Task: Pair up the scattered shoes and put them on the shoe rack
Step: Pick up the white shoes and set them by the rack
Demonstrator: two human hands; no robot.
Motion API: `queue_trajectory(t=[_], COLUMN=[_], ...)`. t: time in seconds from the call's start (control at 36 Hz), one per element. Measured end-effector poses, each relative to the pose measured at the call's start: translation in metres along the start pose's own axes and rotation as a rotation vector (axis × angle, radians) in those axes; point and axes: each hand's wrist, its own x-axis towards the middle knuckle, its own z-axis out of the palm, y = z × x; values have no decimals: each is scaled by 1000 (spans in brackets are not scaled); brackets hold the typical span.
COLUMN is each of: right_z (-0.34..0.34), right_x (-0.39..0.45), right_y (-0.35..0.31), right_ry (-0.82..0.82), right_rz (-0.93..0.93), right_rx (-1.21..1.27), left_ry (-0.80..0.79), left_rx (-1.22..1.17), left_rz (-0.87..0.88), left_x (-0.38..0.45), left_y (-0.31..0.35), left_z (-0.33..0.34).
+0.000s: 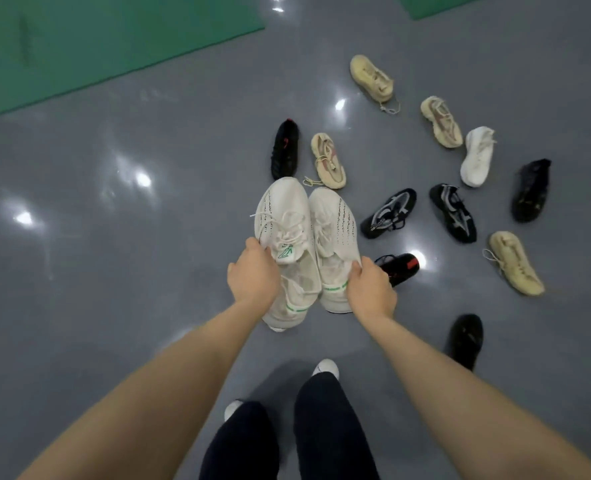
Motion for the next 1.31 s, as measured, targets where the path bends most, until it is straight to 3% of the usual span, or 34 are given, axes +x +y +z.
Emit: queue_trajectory(t=[0.22, 0.56, 0.86, 1.0, 1.31], right_z=[-112, -175, -178, -176, -156], right_x=[-48, -147, -262, -334, -500], right_y=[51, 84, 123, 158, 241], right_ry=[99, 266, 403, 473, 594], right_rz=[211, 606, 947, 1145, 1457], right_rx=[-23, 17, 64, 214, 493], left_ry=[-117, -243, -359, -439, -671], left_rx=[81, 237, 449, 541, 568], left_rz=[268, 774, 1192, 1397, 1657], left_x=[-63, -139, -234, -316, -509], left_y=[100, 184, 204, 203, 172], left_z=[-29, -62, -51, -26, 36])
